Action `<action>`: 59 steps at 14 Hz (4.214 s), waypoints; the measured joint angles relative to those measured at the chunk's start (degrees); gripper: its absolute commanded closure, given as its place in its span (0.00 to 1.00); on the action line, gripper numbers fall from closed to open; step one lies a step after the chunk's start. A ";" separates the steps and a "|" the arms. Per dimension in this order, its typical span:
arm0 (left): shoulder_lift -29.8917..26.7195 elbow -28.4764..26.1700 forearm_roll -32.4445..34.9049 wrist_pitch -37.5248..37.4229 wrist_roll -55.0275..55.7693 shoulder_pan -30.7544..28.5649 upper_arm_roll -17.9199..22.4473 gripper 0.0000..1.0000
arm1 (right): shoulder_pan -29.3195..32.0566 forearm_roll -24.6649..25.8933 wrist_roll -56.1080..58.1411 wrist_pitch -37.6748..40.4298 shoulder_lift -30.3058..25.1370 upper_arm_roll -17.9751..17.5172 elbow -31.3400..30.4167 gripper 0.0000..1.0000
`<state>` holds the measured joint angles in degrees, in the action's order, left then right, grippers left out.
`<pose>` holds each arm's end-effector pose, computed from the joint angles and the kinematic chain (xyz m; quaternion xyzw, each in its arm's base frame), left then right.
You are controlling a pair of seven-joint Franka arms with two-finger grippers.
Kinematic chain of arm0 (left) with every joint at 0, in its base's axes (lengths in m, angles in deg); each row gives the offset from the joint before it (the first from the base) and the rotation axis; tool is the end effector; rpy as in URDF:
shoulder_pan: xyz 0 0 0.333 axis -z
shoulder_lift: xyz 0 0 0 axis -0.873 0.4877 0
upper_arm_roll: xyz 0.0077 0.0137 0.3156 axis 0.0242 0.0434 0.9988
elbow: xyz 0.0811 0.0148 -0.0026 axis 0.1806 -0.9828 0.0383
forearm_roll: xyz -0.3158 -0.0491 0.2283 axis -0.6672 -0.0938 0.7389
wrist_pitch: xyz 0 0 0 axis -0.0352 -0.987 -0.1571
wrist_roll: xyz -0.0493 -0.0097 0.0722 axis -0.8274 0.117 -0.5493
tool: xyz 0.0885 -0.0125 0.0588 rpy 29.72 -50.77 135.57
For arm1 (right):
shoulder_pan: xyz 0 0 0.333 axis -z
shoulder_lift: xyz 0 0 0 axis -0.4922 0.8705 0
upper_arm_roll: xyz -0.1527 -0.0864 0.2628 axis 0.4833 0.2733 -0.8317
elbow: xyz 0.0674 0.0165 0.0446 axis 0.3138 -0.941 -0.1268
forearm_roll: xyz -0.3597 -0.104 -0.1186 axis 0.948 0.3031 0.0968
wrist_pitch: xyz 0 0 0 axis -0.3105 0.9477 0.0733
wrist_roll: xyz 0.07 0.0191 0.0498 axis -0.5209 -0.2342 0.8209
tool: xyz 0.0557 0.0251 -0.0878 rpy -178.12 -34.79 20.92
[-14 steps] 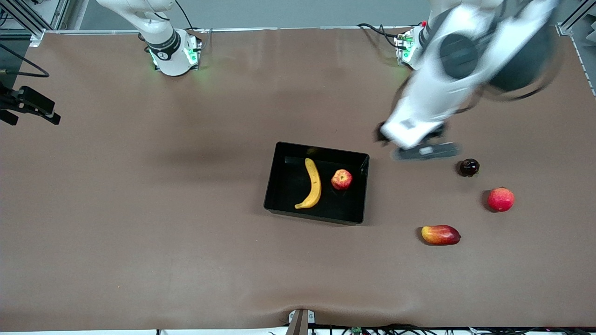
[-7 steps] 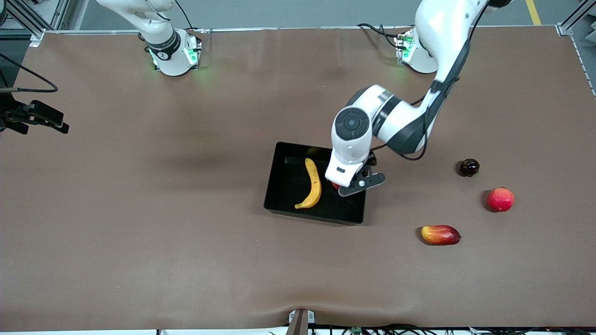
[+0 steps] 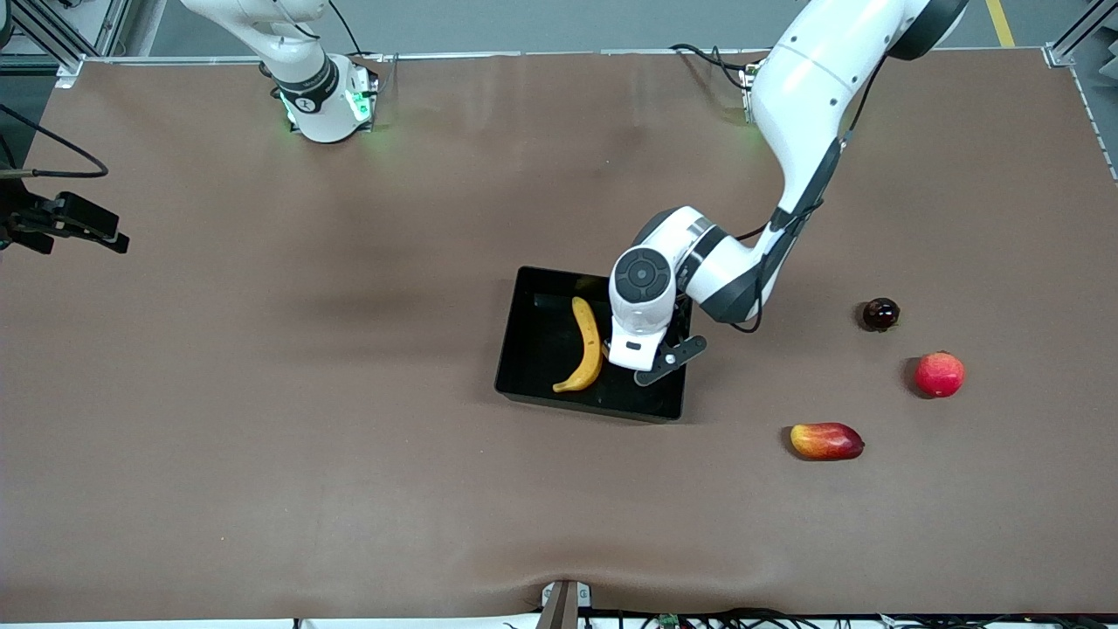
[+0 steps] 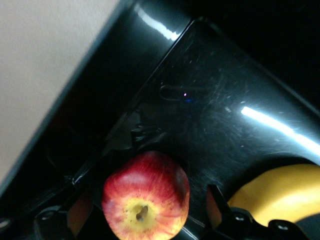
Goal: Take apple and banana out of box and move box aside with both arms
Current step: 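Lower the left gripper and grasp the red apple in the tray, then lift the apple out and lower it beside the other red apple, then open the left gripper and move it back over the tray, then lower the left gripper and grasp the yellow banana in the tray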
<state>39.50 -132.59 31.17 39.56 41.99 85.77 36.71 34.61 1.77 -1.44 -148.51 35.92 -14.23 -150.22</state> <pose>0.5603 -0.4049 0.2137 -0.9623 -0.2631 0.0191 0.0658 0.5607 -0.0378 0.6188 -0.9997 0.0073 0.0191 0.0132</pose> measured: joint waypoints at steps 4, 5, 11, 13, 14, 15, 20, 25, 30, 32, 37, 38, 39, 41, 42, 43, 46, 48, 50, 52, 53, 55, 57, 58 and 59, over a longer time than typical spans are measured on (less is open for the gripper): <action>1.40 0.44 0.09 0.16 1.82 0.38 0.00 1.00 | 0.01 0.00 -0.02 0.04 0.18 0.03 0.04 0.00; 1.34 1.06 0.09 0.16 1.82 0.34 0.02 1.00 | 0.02 0.00 -0.02 0.06 0.46 0.04 0.03 0.00; -6.77 4.19 0.21 -6.20 -3.95 -1.51 0.71 1.00 | 0.03 0.00 -0.02 0.05 1.31 0.05 0.09 0.00; -11.31 4.22 0.21 -10.56 -10.40 -5.02 0.75 1.00 | 0.03 0.00 -0.02 0.05 1.31 0.05 0.10 0.00; -12.97 4.08 0.21 -12.59 -14.16 -7.29 0.78 1.00 | 0.03 0.00 -0.02 0.05 1.31 0.06 0.10 0.00; -14.07 3.66 0.21 -14.37 -18.21 -9.75 0.83 1.00 | 0.03 0.00 -0.02 0.05 1.31 0.05 0.11 0.00; -14.08 -5.43 3.56 -11.32 -32.31 -23.18 1.12 1.00 | 0.03 0.00 -0.03 0.05 1.31 0.06 0.15 0.00; -10.73 -13.58 10.53 2.83 -34.58 -32.94 1.13 1.00 | 0.03 -0.01 -0.03 0.05 1.31 0.04 0.17 0.00; -5.54 -13.62 12.73 10.64 -35.16 -38.04 0.92 0.22 | 0.03 -0.02 -0.03 0.06 1.32 0.05 0.17 0.00; -5.49 -13.46 12.74 10.78 -35.18 -38.26 0.82 0.00 | 0.03 -0.02 -0.03 0.05 1.32 0.04 0.17 0.00; -8.89 -11.47 12.54 6.20 -34.96 -38.37 -2.96 0.00 | 0.03 -0.04 -0.05 0.08 1.33 0.03 0.17 0.00; -10.75 -10.90 12.04 3.14 -34.69 -38.29 -5.02 0.00 | 0.03 -0.04 -0.09 0.08 1.33 0.03 0.18 0.00; -12.80 -10.41 10.75 0.07 -34.56 -38.16 -7.31 0.00 | 0.03 -0.04 -0.10 0.08 1.33 0.03 0.18 0.00; -16.11 -9.02 6.83 -5.88 -33.81 -37.88 -13.19 0.00 | 0.04 -0.03 -0.10 0.08 1.33 0.05 0.18 0.00; -16.94 -8.20 5.54 -7.95 -32.63 -37.55 -16.37 0.00 | 0.04 -0.02 -0.10 0.05 1.33 0.07 0.18 0.00; -17.18 -7.54 5.13 -8.97 -31.07 -36.80 -19.12 0.00 | 0.05 -0.02 -0.10 -0.04 1.33 0.09 0.19 0.00; -15.43 -6.04 5.06 -9.19 -28.51 -29.56 -22.04 0.00 | 0.03 0.72 -0.09 -0.40 1.72 0.03 0.18 0.00; -11.32 -2.71 5.55 -8.51 -28.18 -22.39 -21.66 0.00 | 0.04 1.58 -0.09 -1.60 2.29 0.05 0.17 0.00; -6.01 1.38 8.40 -6.61 -27.49 -15.99 -20.37 0.00 | 0.06 1.65 -0.11 -3.96 4.56 0.10 -0.22 0.00; -1.11 4.04 9.48 -1.44 -27.52 -12.14 -18.71 0.00 | 0.39 1.88 -0.34 -5.83 8.71 0.22 -0.28 0.00; 0.90 4.69 9.64 1.45 -27.68 -10.61 -17.47 0.00 | 0.91 2.01 -0.38 -6.31 10.28 0.28 -0.22 0.00; 3.83 5.31 9.71 5.16 -28.24 -6.82 -13.62 0.00 | 2.19 2.10 -0.37 -6.59 11.95 0.37 -0.01 0.00; 5.87 5.61 9.72 8.11 -28.29 -2.46 -9.71 0.00 | 3.59 2.21 -0.36 -8.37 13.24 0.45 -0.01 0.00; 6.63 5.70 9.72 9.04 -28.29 -0.96 -8.40 0.00 | 4.46 2.21 -0.32 -10.48 13.90 0.46 -0.01 0.00; 7.39 5.78 9.72 10.12 -28.29 -0.21 -7.72 0.18 | 5.21 2.21 -0.28 -12.54 14.50 0.50 0.00 0.00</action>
<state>46.89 -126.81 40.88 49.68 13.70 85.56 28.98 39.82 3.98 -1.71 -161.04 50.41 -13.73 -150.21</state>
